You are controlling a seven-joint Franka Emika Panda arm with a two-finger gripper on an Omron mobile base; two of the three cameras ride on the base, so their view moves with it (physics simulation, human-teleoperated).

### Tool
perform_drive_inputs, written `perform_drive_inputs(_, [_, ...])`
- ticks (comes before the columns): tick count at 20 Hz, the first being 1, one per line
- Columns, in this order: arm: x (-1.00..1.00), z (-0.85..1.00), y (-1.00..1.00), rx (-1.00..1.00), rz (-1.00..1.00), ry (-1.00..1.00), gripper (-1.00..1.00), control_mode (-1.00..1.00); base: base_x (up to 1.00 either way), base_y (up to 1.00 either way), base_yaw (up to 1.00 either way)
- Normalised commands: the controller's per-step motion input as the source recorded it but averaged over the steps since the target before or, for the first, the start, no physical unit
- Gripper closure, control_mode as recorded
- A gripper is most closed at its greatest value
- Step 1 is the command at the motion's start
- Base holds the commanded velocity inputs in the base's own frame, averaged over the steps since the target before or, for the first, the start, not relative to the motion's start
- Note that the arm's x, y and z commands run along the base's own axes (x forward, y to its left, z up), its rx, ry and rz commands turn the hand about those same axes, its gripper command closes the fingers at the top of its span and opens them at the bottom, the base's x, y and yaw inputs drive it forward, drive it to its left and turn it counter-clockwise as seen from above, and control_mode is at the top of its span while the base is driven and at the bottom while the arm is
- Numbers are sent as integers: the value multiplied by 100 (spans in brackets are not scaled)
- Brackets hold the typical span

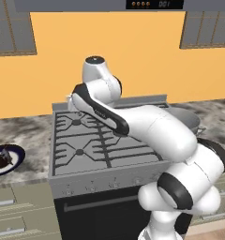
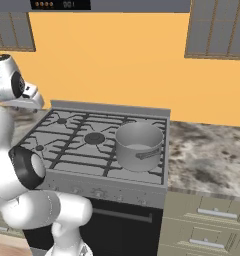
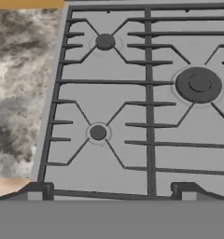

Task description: Retrieve the frozen meat and place it in the pot on a burner. Then turn the burner on.

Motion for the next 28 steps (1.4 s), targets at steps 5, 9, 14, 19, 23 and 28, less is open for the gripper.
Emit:
perform_drive_inputs(5, [11, -9, 57, 0, 1, 5, -100, -100, 0, 0, 0])
perform_drive_inputs(9, [2, -1, 59, 0, 0, 0, -100, -100, 0, 0, 0])
perform_drive_inputs(14, [1, -8, 66, 0, 5, 4, -100, -100, 0, 0, 0])
perform_drive_inputs(19, [0, -15, 53, 0, 9, 3, -100, -100, 0, 0, 0])
perform_drive_inputs(23, [0, -16, 46, 0, 14, 7, -100, -100, 0, 0, 0])
perform_drive_inputs(28, [0, -25, 46, -3, 13, 2, -100, -100, 0, 0, 0])
